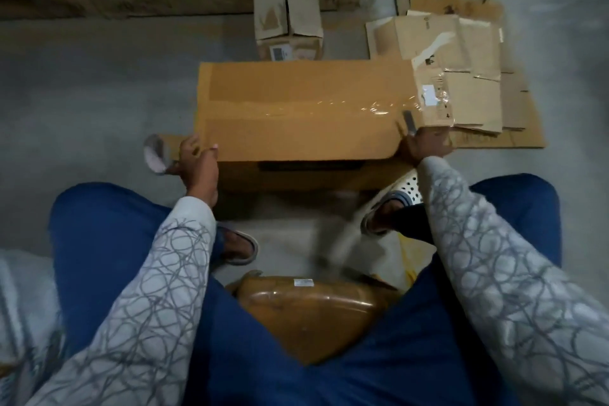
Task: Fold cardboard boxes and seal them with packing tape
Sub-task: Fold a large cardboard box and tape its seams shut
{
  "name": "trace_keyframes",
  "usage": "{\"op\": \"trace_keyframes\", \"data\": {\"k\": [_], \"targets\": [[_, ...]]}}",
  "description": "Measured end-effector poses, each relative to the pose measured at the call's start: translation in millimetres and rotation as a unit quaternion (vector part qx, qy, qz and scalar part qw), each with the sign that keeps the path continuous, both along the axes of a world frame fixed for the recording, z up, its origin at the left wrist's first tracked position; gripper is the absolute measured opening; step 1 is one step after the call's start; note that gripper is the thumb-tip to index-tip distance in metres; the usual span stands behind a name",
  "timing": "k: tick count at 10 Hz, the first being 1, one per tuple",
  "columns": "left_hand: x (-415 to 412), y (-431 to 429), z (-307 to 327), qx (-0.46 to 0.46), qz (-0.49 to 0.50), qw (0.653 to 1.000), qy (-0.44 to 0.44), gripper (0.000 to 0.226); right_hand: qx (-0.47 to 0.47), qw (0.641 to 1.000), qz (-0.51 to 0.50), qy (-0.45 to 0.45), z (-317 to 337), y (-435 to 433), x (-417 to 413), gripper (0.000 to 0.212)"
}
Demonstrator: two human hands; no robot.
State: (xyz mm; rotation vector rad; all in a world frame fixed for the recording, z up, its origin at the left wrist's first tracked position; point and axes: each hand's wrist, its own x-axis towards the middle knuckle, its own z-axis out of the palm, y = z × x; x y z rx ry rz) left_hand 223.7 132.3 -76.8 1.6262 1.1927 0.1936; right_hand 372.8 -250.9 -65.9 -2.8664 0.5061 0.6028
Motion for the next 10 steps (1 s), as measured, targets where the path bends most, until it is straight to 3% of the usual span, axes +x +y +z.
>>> {"op": "trace_keyframes", "data": {"k": [1,2,3,4,5,6,8,9,10], "targets": [[-17.3,7.0,9.0,0.006,0.036,0.999,0.030,0.043,0.018,0.999,0.042,0.006,-23.8,14.4,-29.8,0.057],[-42.0,28.2,15.7,0.055,0.107,0.986,0.115,0.049,0.051,0.996,0.077,0.000,-25.4,23.8,-55.2,0.046],[-67.6,40.2,28.3,0.126,0.108,0.973,0.159,0.046,0.073,0.994,0.084,0.004,-21.2,20.1,-64.7,0.044],[-74.0,57.1,37.5,0.063,0.213,0.973,0.067,0.044,0.071,0.992,0.102,-0.001,-12.2,18.5,-67.3,0.044],[-65.6,45.9,51.6,0.068,0.233,0.970,0.015,0.032,0.076,0.992,0.099,-0.005,-11.2,21.8,-71.9,0.044],[-61.8,13.5,61.8,0.134,0.142,0.981,-0.011,0.035,0.086,0.992,0.091,-0.013,-7.7,29.1,-79.1,0.044],[-49.4,-36.5,75.8,0.084,0.030,0.986,-0.139,0.033,0.114,0.990,0.083,-0.027,-5.5,34.1,-93.1,0.044],[-49.2,-50.6,88.2,0.029,-0.062,0.978,-0.198,0.029,0.115,0.990,0.081,-0.019,-5.7,36.1,-94.8,0.044],[-51.8,-67.1,100.3,-0.129,-0.119,0.949,-0.262,0.028,0.118,0.990,0.069,-0.013,-5.8,34.6,-96.2,0.045]]}}
